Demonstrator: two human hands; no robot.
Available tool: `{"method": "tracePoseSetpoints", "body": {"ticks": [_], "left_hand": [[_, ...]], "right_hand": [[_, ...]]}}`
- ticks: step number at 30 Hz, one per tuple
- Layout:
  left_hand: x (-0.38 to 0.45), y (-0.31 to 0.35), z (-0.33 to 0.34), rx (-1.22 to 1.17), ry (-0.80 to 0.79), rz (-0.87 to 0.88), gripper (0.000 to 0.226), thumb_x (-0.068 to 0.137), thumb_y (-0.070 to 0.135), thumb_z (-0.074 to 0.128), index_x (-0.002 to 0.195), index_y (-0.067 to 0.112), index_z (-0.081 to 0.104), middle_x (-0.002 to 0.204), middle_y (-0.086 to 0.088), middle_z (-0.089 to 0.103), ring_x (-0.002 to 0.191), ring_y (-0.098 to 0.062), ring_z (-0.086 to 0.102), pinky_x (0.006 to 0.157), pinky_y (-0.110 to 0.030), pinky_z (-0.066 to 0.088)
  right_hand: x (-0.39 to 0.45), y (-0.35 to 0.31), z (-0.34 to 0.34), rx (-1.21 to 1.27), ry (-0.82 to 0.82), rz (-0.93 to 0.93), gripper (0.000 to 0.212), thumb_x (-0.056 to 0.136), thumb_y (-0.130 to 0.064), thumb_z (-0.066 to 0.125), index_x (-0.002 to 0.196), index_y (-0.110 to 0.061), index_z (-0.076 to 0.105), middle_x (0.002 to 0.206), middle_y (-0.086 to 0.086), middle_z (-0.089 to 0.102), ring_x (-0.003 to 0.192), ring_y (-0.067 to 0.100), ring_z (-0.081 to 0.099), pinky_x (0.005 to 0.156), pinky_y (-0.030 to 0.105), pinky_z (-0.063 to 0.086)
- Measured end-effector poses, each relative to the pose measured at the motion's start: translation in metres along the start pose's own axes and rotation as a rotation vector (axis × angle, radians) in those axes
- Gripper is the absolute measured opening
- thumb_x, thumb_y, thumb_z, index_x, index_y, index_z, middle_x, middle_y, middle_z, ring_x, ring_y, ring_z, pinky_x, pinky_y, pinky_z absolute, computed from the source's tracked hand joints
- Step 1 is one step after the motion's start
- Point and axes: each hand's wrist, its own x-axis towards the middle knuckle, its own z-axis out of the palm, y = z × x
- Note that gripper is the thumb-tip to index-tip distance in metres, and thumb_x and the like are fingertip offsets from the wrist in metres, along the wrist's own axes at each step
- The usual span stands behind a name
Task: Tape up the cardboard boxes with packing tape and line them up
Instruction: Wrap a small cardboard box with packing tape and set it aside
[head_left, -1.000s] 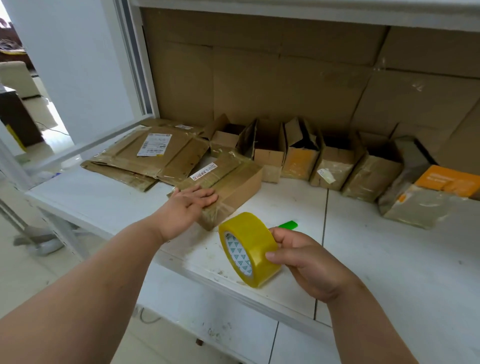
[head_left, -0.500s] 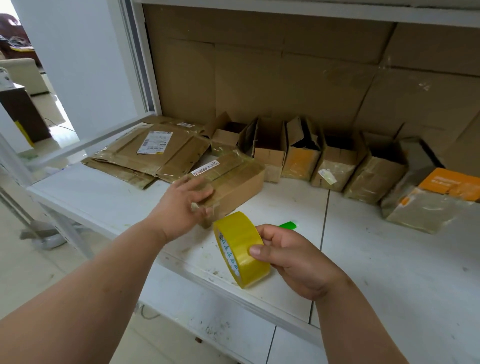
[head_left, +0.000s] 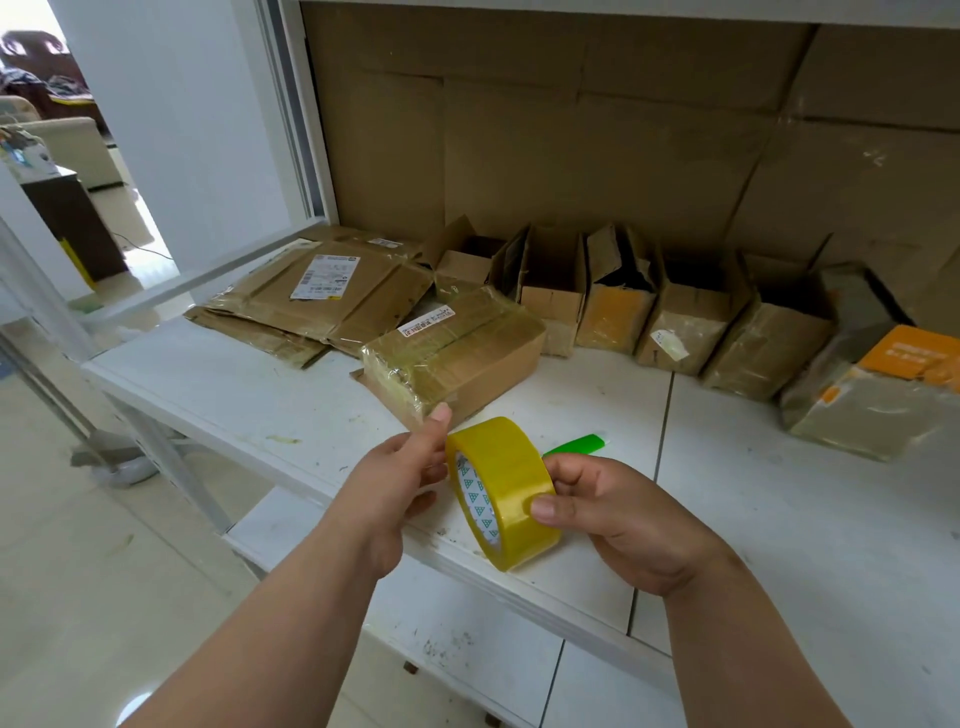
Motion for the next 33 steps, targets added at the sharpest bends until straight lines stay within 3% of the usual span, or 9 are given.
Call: {"method": "tracePoseSetpoints", "body": {"ticks": [5, 9, 12, 15, 19, 22, 26, 29, 33], "left_hand": [[-0.005, -0.005, 0.007, 0.008, -0.019, 0.004, 0.091, 0.045, 0.08, 0.075, 0.109, 0.015, 0.071, 0.106, -0.002, 0.075, 0.109, -0.019, 0.065, 0.106, -0.042, 0.042], [-0.01, -0.004, 0.01, -0.053, -0.014, 0.037, 0.072, 0.049, 0.072, 0.082, 0.097, 0.02, 0.071, 0.103, -0.002, 0.076, 0.109, -0.023, 0.066, 0.109, -0.045, 0.04], [-0.012, -0.005, 0.012, -0.113, 0.013, 0.077, 0.065, 0.051, 0.065, 0.081, 0.094, 0.019, 0.069, 0.1, -0.004, 0.076, 0.108, -0.027, 0.066, 0.108, -0.044, 0.043], [-0.013, -0.006, 0.014, -0.126, 0.053, 0.089, 0.069, 0.049, 0.067, 0.076, 0.096, 0.017, 0.067, 0.096, -0.001, 0.076, 0.103, -0.024, 0.068, 0.107, -0.045, 0.045], [-0.012, -0.01, 0.015, -0.122, 0.063, 0.093, 0.071, 0.046, 0.074, 0.081, 0.088, 0.018, 0.068, 0.086, 0.001, 0.074, 0.1, -0.024, 0.067, 0.108, -0.049, 0.043], [-0.012, -0.01, 0.015, -0.13, 0.066, 0.091, 0.07, 0.046, 0.076, 0.08, 0.085, 0.019, 0.068, 0.087, -0.001, 0.074, 0.103, -0.027, 0.067, 0.107, -0.049, 0.043], [-0.012, -0.009, 0.016, -0.171, 0.049, 0.073, 0.052, 0.054, 0.068, 0.082, 0.076, 0.024, 0.067, 0.084, 0.001, 0.073, 0.102, -0.027, 0.065, 0.109, -0.05, 0.041], [-0.015, -0.009, 0.017, -0.206, 0.013, 0.076, 0.057, 0.056, 0.062, 0.086, 0.089, 0.02, 0.068, 0.092, -0.001, 0.075, 0.102, -0.022, 0.063, 0.108, -0.045, 0.041], [-0.019, -0.011, 0.019, -0.249, -0.021, 0.102, 0.049, 0.066, 0.052, 0.084, 0.096, 0.017, 0.067, 0.095, 0.001, 0.073, 0.104, -0.018, 0.061, 0.101, -0.037, 0.041]], "right_hand": [[-0.001, -0.004, -0.006, -0.092, -0.024, 0.039, 0.044, 0.073, -0.019, 0.076, 0.113, -0.002, 0.068, 0.109, 0.011, 0.074, 0.098, 0.02, 0.069, 0.085, 0.025, 0.052], [-0.004, -0.009, -0.014, -0.104, -0.049, 0.071, 0.056, 0.066, -0.032, 0.078, 0.113, -0.004, 0.068, 0.109, 0.011, 0.073, 0.102, 0.022, 0.068, 0.091, 0.029, 0.052], [0.0, -0.012, -0.028, -0.147, 0.243, 0.03, 0.027, 0.078, -0.025, 0.076, 0.103, -0.014, 0.074, 0.105, 0.009, 0.074, 0.105, 0.024, 0.066, 0.093, 0.028, 0.049], [0.019, -0.007, -0.04, -0.695, 0.554, 0.071, 0.029, 0.092, -0.011, 0.063, 0.117, -0.026, 0.067, 0.124, -0.008, 0.062, 0.119, 0.014, 0.056, 0.096, 0.024, 0.041], [0.035, 0.014, -0.043, -1.266, 0.465, 0.255, 0.041, 0.095, -0.032, 0.056, 0.133, -0.048, 0.053, 0.142, -0.021, 0.043, 0.135, 0.009, 0.035, 0.114, 0.042, 0.016], [0.036, 0.019, -0.041, -1.305, 0.523, 0.253, 0.022, 0.097, -0.039, 0.054, 0.115, -0.048, 0.062, 0.122, -0.014, 0.05, 0.123, 0.014, 0.039, 0.108, 0.043, 0.015], [0.04, 0.007, -0.043, -1.314, 0.548, 0.245, 0.021, 0.102, -0.036, 0.041, 0.114, -0.037, 0.057, 0.111, -0.008, 0.056, 0.11, 0.018, 0.051, 0.096, 0.038, 0.027], [0.041, -0.012, -0.042, -0.996, 0.521, 0.117, 0.014, 0.102, -0.031, 0.045, 0.111, -0.033, 0.056, 0.091, -0.004, 0.062, 0.088, 0.021, 0.061, 0.081, 0.035, 0.045], [0.048, -0.037, -0.027, -0.802, 0.346, -0.067, 0.02, 0.1, -0.026, 0.054, 0.107, -0.043, 0.061, 0.098, -0.014, 0.062, 0.087, 0.011, 0.059, 0.071, 0.03, 0.047]]}}
